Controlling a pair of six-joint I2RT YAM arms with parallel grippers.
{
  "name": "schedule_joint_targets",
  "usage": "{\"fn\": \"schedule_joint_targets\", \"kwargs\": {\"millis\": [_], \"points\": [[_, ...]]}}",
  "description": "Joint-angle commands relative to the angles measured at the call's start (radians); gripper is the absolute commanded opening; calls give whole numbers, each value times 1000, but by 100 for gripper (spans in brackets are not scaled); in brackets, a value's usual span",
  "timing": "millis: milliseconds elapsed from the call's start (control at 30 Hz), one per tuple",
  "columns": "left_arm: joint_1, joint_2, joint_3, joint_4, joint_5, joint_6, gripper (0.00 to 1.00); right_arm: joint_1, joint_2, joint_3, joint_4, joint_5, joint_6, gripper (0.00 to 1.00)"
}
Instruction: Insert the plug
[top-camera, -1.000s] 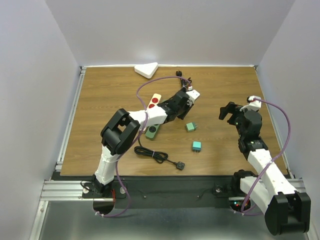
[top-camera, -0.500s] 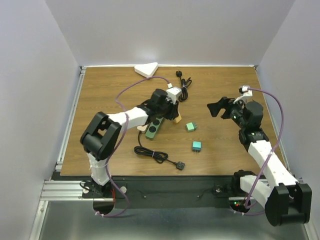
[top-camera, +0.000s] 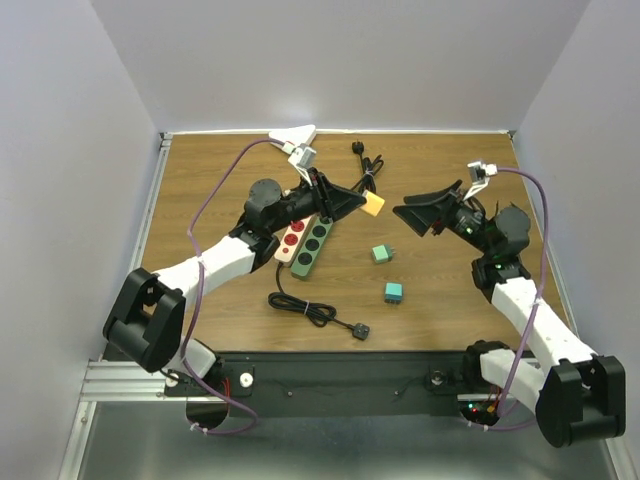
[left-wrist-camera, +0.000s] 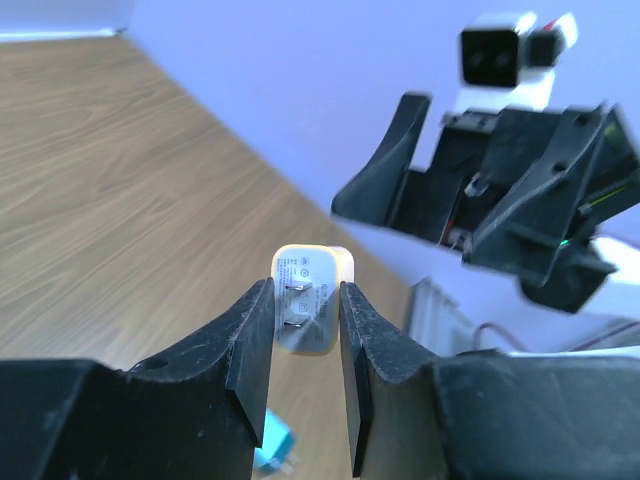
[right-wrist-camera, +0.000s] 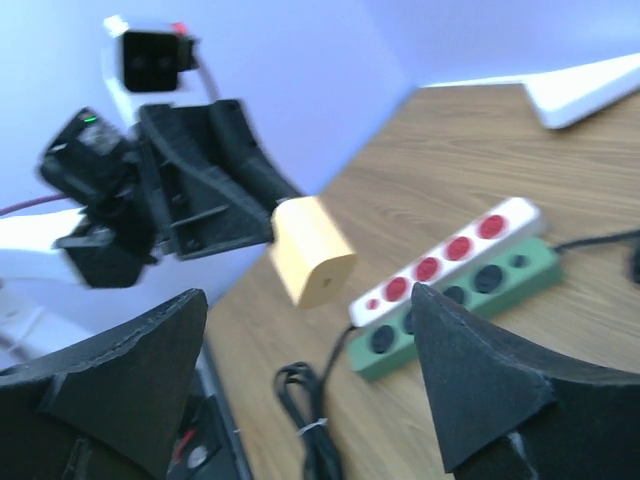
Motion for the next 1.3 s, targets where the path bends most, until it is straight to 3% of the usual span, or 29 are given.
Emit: {"fn": "schedule_joint_targets", "kwargs": {"millis": [0,567,933,1000,1067,1100,1133,1200,1267], "points": [[-5,-49,-30,267,29,-189,6,84,3,26,152,-6,71,85],[-49,-60,-58,425,20,-287,6,155,65,1,323,77,99,74],[-65,-50,-59,434,12,-285,6,159,84,22,393,32,140,41],[-66,-46,-56,437,14,-282,6,162,86,19,401,25,146,24],[-68,-38,-56,434,15,-282,13,164,83,10,401,36,160,2],[-66,-37,-59,433,12,-276,19,164,81,10,402,38,165,1],[-65,-38,-66,415,9,-270,32,164,75,7,402,39,168,0],[-59,-63,-78,364,-14,-209,44,162,63,0,399,53,169,0],[-46,-93,-113,259,-40,-151,51,162,52,4,387,80,157,0]]}}
